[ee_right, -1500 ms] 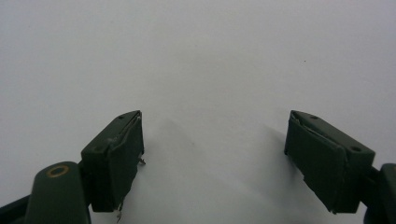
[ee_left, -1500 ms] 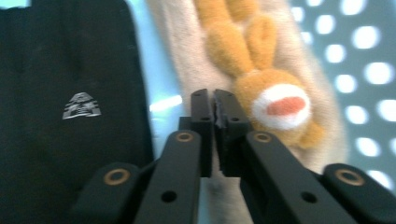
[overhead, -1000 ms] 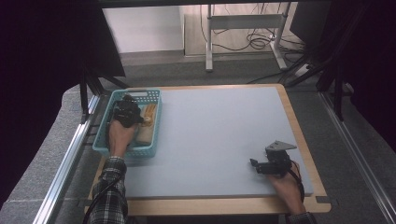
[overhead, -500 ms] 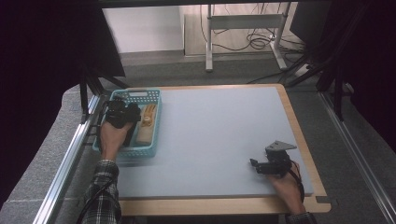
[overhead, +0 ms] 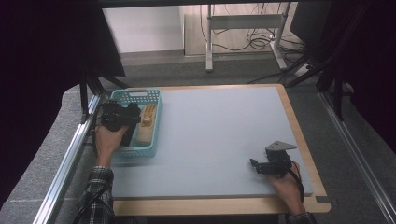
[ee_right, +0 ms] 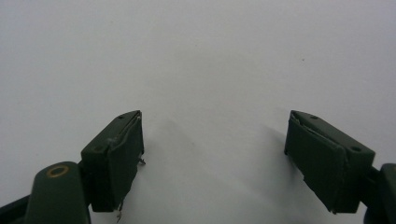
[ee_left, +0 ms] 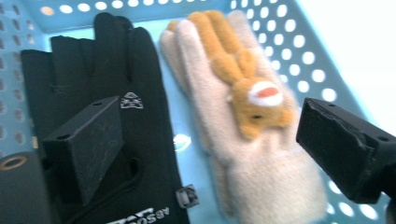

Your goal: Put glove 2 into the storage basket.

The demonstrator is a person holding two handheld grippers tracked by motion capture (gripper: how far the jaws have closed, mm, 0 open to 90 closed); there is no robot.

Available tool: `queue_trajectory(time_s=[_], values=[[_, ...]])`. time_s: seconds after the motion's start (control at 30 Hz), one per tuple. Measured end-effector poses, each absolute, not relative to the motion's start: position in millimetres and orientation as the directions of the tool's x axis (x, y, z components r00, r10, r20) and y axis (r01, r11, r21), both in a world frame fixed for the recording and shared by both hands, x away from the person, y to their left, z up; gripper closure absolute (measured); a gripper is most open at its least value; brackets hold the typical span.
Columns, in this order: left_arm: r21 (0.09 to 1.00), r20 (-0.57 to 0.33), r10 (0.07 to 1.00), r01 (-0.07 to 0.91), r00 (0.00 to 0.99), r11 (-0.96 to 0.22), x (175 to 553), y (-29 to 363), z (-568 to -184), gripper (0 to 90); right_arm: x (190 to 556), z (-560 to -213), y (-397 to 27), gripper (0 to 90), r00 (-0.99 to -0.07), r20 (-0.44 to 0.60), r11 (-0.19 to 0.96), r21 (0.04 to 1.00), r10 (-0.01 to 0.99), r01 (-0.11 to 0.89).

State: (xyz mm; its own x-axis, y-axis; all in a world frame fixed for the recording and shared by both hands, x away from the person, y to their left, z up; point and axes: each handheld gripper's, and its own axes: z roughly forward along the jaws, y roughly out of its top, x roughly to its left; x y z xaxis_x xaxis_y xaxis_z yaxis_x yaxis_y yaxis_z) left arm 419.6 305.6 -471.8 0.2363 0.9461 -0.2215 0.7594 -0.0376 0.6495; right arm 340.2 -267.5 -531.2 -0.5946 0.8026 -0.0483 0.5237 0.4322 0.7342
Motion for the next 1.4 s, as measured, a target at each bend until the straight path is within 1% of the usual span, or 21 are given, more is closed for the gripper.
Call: queue_trajectory(time_s=[0.07,0.37,0.63,0.77,1.07,1.23,1.4], values=[[0.656,-0.223,0.942,0.753,0.249,-0.044,415.9,304.6,-471.2,7.3,340.2,-531.2,-267.5,19.2,-0.595,-0.049,0.432,0.734,0.802,0.524],[0.690,-0.175,0.923,0.712,0.341,-0.132,397.8,289.8,-463.4,3.4,340.3,-531.1,-267.4,19.2,-0.594,-0.049,0.433,0.734,0.803,0.524],[0.723,-0.159,0.896,0.667,0.415,-0.180,380.5,268.0,-457.5,2.5,340.3,-531.1,-267.3,19.2,-0.594,-0.049,0.433,0.734,0.803,0.524],[0.742,-0.161,0.876,0.641,0.455,-0.197,369.5,250.7,-456.6,2.5,340.3,-531.1,-267.3,19.2,-0.594,-0.049,0.432,0.734,0.803,0.524],[0.783,-0.134,0.815,0.565,0.563,-0.262,341.7,206.7,-456.3,2.4,340.3,-531.0,-267.2,19.1,-0.594,-0.050,0.433,0.734,0.803,0.524],[0.793,-0.116,0.776,0.528,0.620,-0.303,326.4,182.1,-465.5,2.2,340.3,-531.0,-267.2,19.1,-0.594,-0.050,0.433,0.734,0.803,0.523],[0.797,-0.086,0.734,0.488,0.674,-0.355,308.6,154.6,-483.6,2.1,340.3,-531.0,-267.2,19.1,-0.594,-0.051,0.433,0.734,0.803,0.523]])
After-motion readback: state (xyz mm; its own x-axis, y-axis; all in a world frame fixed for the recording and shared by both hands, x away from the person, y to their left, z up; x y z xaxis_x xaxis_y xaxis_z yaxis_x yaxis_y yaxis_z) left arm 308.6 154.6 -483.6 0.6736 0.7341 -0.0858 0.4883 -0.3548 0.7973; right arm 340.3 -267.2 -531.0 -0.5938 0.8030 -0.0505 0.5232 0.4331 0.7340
